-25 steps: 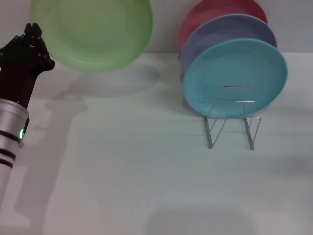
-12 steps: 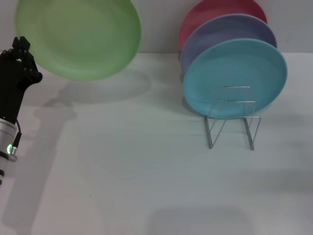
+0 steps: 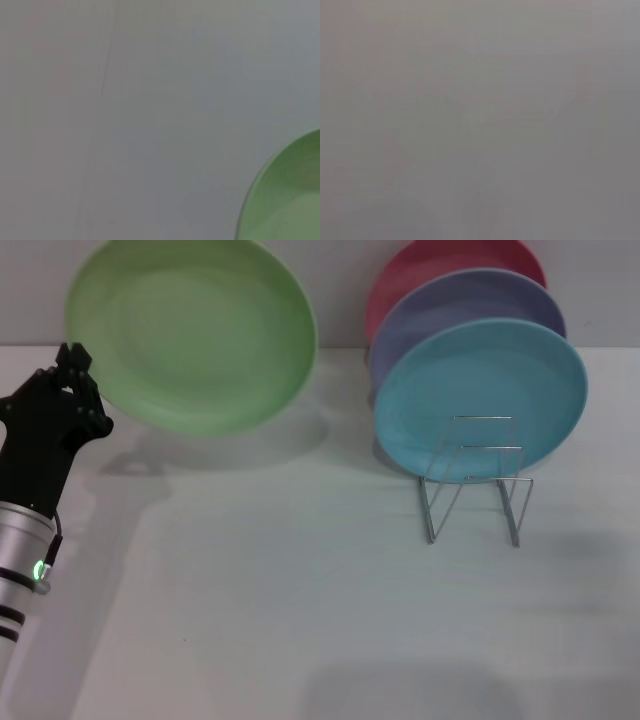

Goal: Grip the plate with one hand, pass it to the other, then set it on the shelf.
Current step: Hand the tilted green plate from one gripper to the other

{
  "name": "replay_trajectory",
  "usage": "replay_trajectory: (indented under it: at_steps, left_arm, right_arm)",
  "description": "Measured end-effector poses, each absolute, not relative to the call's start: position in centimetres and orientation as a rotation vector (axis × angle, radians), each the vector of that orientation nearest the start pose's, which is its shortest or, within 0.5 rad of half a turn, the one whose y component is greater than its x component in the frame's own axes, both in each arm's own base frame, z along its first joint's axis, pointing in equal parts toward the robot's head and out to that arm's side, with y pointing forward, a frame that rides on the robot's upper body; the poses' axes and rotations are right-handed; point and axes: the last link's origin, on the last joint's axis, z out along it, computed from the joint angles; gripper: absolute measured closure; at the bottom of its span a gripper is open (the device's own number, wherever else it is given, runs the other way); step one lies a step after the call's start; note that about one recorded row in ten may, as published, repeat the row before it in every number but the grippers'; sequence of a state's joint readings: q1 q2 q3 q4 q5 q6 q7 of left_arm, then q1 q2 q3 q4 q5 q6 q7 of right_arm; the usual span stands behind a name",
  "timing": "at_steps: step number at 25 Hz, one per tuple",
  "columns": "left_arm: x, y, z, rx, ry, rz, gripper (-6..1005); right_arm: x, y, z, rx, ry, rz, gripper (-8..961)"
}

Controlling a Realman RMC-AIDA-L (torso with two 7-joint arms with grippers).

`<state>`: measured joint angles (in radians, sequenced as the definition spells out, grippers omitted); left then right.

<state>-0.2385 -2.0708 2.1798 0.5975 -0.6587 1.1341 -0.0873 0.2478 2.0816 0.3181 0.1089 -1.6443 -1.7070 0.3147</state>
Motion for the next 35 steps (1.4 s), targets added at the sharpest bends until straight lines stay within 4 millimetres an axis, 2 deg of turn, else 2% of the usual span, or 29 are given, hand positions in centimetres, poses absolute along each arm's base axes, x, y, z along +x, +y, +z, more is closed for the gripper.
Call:
replay_trajectory:
  at_steps: [6,7,18,28,35]
  left_arm:
    - [-27.4,30.3,-3.1,-1.582,-0.514,-0.926,939]
    - [-27.4,30.0,-3.4,-1.59,-0.512,-0.916,938]
    - [-27.6,28.9,-5.2,-1.622,-0.502,-0.824,934]
    - [-27.2,27.7,-5.8,-1.651,-0.454,-0.832,931]
    - [-27.1,27.2,-6.3,-1.679,-0.436,-0.82,928]
  right_arm:
    - [32.9,22.5,1.5,-1.354,0.422,1.053,229]
    - [32.3,22.5,0.7,-1.396,0.426,1.071,232]
    - [29.6,23.8,-3.2,-1.584,0.465,1.093,231]
    - [28.4,24.8,-5.3,-1.634,0.56,1.091,231]
    - [26.9,24.5,-6.8,-1.672,0.525,1.05,232]
